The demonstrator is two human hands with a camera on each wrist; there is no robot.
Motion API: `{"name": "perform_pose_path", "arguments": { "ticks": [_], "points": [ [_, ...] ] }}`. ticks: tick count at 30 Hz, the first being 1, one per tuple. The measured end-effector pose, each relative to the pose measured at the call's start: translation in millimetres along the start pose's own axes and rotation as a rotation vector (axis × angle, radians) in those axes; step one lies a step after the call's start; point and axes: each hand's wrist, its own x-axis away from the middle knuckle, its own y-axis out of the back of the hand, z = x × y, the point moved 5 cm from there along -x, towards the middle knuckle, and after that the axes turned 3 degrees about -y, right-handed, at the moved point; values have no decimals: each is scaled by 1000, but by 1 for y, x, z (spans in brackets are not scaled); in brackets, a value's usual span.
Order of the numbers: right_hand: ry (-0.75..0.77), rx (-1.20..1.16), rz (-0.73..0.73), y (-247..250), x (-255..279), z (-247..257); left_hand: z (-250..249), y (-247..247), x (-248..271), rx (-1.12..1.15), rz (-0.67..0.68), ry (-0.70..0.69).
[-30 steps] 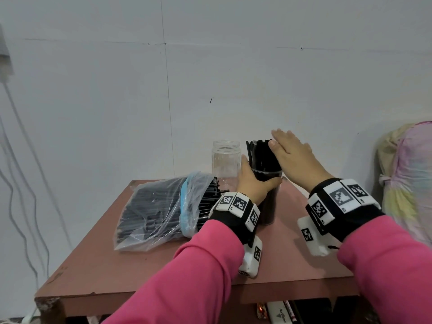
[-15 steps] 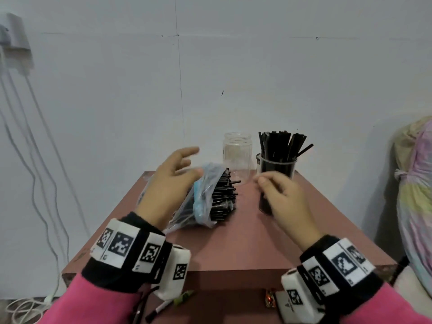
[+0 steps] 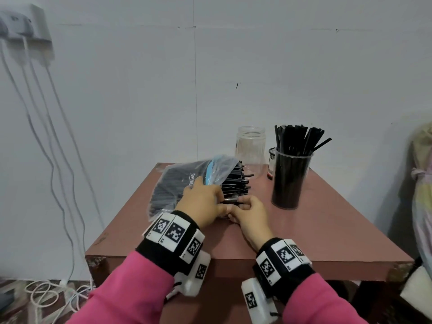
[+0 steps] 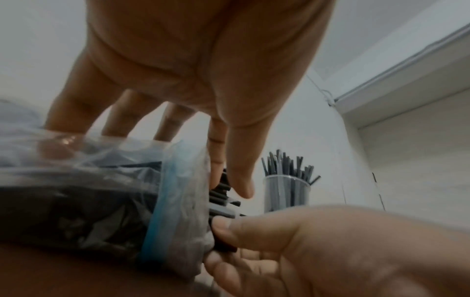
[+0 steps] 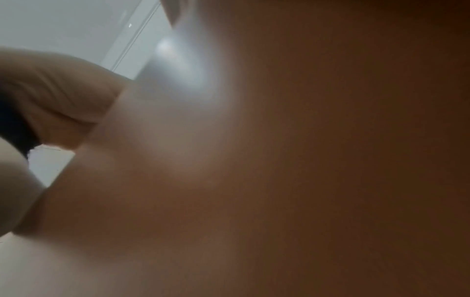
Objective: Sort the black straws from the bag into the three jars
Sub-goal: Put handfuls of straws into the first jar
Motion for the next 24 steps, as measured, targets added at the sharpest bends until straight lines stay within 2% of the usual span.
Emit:
{"name": "perform_pose_path", "arguments": {
  "ticks": [5,9,11,13,17,19,24],
  "points": [
    [25,-172,-46,6,0,-3,20,15,-5,198,-162,-41],
    [51,-265,-66,9,3,-1,23,19,0,280,-218,-64],
    [44,-333,-75,12,3,-1,18,17,3,295,-202,-110],
    [44,-379,-78,14,4,1,14,11,6,252,-164,-122],
    [50,-404,-66,15,6,2,14,-5,17,-32,-135,30],
    [48,-422,-68,15,7,3,18,-14,21,-60,-212,48],
    [70,-437,-90,17,7,3,32,-31,26,48,-403,45]
  ]
}}
